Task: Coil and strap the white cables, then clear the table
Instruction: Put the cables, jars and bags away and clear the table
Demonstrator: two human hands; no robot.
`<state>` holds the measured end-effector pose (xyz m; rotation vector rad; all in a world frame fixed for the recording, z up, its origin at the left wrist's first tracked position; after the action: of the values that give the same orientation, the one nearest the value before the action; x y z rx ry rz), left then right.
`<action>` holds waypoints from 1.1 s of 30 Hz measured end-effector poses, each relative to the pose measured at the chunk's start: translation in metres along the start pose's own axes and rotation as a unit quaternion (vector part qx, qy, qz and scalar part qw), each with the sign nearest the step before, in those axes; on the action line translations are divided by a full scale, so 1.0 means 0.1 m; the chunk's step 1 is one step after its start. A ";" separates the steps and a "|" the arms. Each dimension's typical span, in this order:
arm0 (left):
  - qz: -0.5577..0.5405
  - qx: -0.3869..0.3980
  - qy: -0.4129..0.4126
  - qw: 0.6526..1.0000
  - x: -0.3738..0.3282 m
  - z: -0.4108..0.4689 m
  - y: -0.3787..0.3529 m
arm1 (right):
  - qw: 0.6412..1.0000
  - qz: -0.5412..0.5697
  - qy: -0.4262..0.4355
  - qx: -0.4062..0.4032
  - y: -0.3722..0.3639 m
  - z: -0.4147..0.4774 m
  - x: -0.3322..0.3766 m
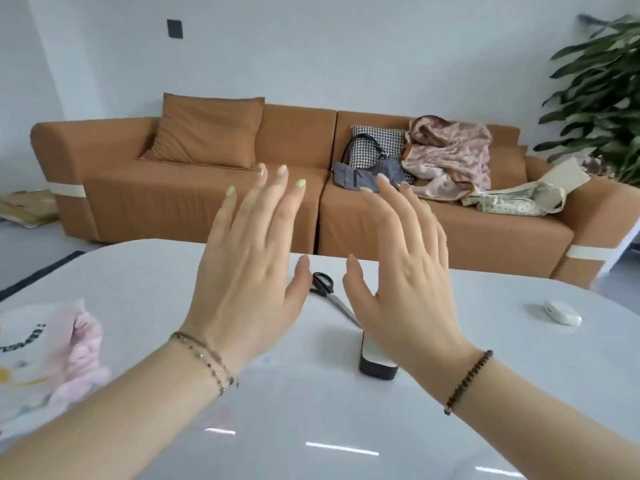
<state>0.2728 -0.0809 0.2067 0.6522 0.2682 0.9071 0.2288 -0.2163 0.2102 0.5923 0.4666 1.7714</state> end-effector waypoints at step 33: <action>-0.128 0.189 0.161 0.960 0.98 2.43 5.29 | 0.936 0.214 -0.146 0.239 3.80 3.13 2.82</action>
<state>0.1079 0.1310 0.7327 0.7983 0.8144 0.7118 0.0674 -0.0430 0.7257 1.3658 0.5968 1.9358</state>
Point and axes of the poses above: each hand's wrist, its own z-axis towards the middle knuckle, its own y-axis out of the back of the hand, x = y × z, the point moved 9 cm from there along z, towards the middle knuckle
